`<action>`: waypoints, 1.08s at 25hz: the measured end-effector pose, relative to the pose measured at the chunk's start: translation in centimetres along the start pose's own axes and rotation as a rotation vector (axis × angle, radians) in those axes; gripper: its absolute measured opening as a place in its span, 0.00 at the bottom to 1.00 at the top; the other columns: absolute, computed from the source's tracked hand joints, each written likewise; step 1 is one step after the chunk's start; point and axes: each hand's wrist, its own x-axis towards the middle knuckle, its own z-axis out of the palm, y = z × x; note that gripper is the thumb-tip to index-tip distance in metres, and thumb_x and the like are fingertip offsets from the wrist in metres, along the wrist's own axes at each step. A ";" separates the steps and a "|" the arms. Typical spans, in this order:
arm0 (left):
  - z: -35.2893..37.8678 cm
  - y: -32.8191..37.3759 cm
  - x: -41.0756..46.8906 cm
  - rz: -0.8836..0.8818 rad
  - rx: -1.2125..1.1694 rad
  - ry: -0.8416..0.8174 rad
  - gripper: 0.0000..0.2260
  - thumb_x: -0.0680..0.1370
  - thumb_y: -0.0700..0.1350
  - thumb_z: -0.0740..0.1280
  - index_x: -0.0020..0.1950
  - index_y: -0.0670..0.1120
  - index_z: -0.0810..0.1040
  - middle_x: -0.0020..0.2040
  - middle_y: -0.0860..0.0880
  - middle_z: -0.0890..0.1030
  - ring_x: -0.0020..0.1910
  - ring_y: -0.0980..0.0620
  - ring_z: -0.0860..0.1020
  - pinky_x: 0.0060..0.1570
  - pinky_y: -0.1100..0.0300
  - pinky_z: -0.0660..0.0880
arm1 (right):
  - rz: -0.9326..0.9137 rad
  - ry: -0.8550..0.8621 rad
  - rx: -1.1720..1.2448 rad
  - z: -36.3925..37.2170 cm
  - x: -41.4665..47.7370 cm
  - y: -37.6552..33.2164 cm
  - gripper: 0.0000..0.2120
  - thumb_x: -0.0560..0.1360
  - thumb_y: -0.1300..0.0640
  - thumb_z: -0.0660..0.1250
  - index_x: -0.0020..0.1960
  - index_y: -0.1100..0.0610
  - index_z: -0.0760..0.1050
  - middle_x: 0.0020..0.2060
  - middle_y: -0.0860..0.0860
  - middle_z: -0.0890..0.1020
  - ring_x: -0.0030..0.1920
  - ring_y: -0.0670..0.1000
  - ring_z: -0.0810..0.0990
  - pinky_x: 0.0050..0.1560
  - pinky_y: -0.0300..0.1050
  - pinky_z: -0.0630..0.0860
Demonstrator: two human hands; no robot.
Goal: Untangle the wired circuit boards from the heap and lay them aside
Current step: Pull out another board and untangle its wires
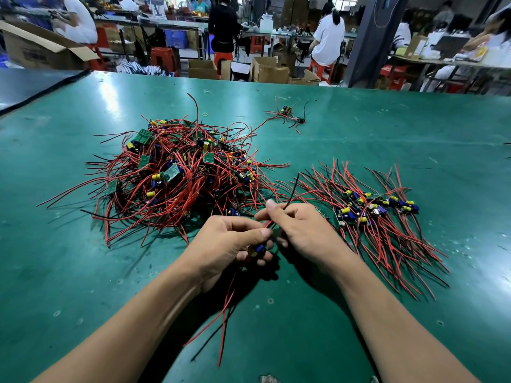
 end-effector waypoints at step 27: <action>-0.1 0.0 -0.2 0.002 -0.058 -0.018 0.06 0.71 0.36 0.71 0.43 0.33 0.81 0.38 0.37 0.82 0.29 0.47 0.81 0.30 0.61 0.79 | 0.118 -0.122 0.317 1.4 -0.6 -0.8 0.17 0.82 0.47 0.64 0.47 0.57 0.84 0.25 0.52 0.76 0.23 0.47 0.74 0.27 0.39 0.76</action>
